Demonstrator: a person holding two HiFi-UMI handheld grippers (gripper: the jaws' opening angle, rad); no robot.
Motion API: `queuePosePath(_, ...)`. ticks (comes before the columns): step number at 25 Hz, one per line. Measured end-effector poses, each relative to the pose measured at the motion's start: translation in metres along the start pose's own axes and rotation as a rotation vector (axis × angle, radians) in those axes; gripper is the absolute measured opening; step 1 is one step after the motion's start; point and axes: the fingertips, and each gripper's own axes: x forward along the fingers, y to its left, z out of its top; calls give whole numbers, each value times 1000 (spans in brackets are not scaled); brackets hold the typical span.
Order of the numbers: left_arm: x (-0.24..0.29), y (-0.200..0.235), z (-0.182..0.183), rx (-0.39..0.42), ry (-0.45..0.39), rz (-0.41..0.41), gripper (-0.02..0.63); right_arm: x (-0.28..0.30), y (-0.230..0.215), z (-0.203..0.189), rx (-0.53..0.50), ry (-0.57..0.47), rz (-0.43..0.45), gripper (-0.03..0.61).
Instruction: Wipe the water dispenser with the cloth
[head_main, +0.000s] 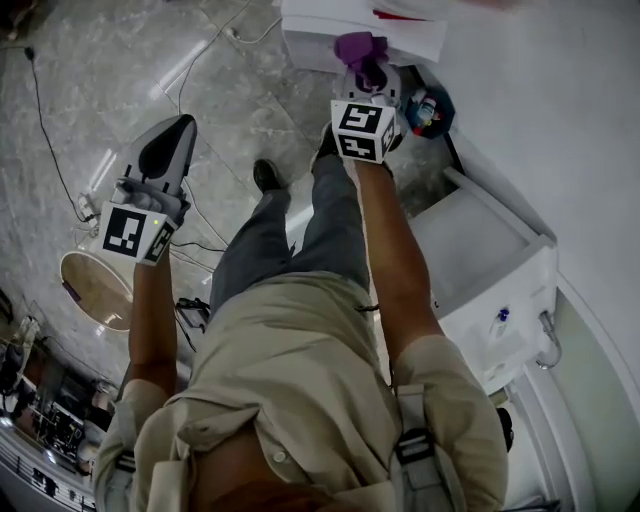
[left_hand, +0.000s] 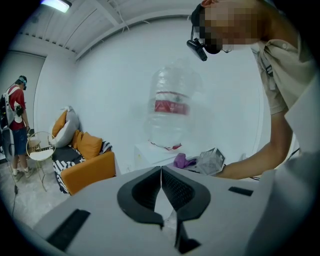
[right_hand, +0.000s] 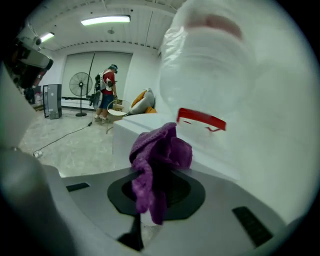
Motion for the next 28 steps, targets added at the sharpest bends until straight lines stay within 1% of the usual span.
queuePosePath(4, 11, -7, -1, 7, 3, -22, 21, -15, -67, -33, 52, 42, -134, 55)
queuePosePath(6, 15, -9, -5, 7, 11, -31, 21, -19, -88, -46, 78, 61, -180, 55)
queuePosePath(8, 18, -11, -7, 7, 17, -37, 21, -20, -94, -51, 92, 68, -196, 55)
queuePosePath(12, 19, -14, -9, 5, 20, -40, 21, -18, -88, -50, 102, 73, -196, 54)
queuePosePath(15, 18, -11, -11, 0, 21, -34, 21, -12, -72, -45, 138, 67, -169, 54)
queuePosePath(18, 13, -5, -17, -11, 25, -21, 21, -2, -41, -34, 146, 52, -113, 52)
queuePosePath(20, 9, 0, -22, -19, 27, -10, 21, 9, -11, -25, 129, 39, -61, 53)
queuePosePath(25, 0, 11, -35, -39, 35, 19, 21, 41, 79, 4, 50, -6, 105, 54)
queuePosePath(28, -4, 12, -41, -46, 40, 26, 21, 49, 99, 10, 59, -5, 133, 52)
